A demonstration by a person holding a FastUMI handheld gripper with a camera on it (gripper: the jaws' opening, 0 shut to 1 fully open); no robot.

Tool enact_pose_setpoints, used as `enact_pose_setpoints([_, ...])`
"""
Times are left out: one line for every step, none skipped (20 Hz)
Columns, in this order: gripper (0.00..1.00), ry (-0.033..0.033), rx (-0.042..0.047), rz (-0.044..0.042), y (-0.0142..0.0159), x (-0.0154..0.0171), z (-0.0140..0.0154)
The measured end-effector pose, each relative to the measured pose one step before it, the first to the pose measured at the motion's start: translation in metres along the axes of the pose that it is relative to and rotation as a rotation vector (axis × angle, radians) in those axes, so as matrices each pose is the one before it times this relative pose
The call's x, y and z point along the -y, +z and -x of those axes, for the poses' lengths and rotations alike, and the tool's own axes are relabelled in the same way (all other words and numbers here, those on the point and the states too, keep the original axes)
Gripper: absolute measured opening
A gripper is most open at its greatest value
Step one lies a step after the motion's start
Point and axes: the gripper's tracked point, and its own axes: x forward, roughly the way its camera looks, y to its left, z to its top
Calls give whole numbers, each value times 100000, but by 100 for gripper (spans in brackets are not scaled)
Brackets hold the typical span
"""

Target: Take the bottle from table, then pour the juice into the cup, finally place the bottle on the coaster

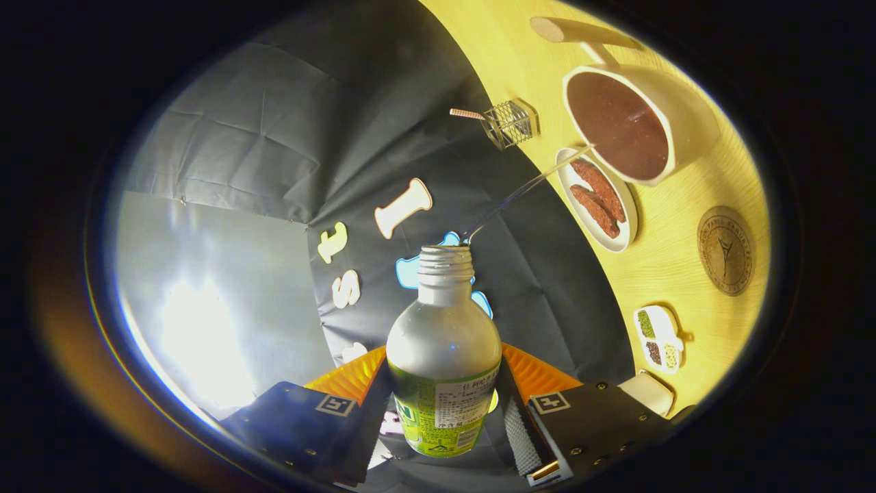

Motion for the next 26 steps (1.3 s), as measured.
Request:
enact_pose_setpoints([77, -398, 548, -382, 227, 208, 39])
enact_pose_setpoints([77, -387, 575, -277, 301, 127, -51])
enact_pose_setpoints([77, -722, 468, -49, 258, 331, 32])
enact_pose_setpoints([77, -881, 514, 72, 322, 331, 23])
enact_pose_setpoints([77, -975, 537, -107, 365, 427, 38])
enact_pose_setpoints([78, -943, 752, -407, 334, 364, 118])
enact_pose_setpoints([78, -776, 946, -385, 315, 360, 106])
enact_pose_setpoints([77, -961, 598, -288, 287, 381, -52])
enact_pose_setpoints([78, -675, 258, -182, 246, 363, 71])
enact_pose_setpoints([77, -316, 256, 21, 304, 307, 261])
enact_pose_setpoints([78, -427, 117, 197, 186, 260, 141])
enact_pose_setpoints([78, -137, 403, 198, 209, 204, 191])
enact_pose_setpoints([78, 36, 275, 64, 238, 221, 173])
enact_pose_setpoints([77, -132, 194, 97, 233, 110, 140])
enact_pose_setpoints([77, -10, 178, 534, 232, 124, 68])
enact_pose_setpoints([77, -80, 156, 503, 94, 10, -88])
enact_pose_setpoints([78, -157, 241, 318, 160, 209, 19])
enact_pose_setpoints([77, -239, 358, -7, 138, 44, 89])
enact_pose_setpoints([78, -190, 387, -186, 200, 119, 180])
enact_pose_setpoints([77, -490, 341, 11, 446, 201, 308])
enact_pose_setpoints([77, -358, 278, 263, 277, 148, 71])
enact_pose_setpoints([78, -678, 47, 290, 263, 310, 167])
enact_pose_setpoints([78, -320, 115, 93, 157, 254, 46])
enact_pose_setpoints([78, -111, -161, 42, 57, 111, -126])
enact_pose_setpoints([77, -138, -104, 166, 30, 163, -187])
enact_pose_setpoints([77, -47, -51, 391, -45, -98, -351])
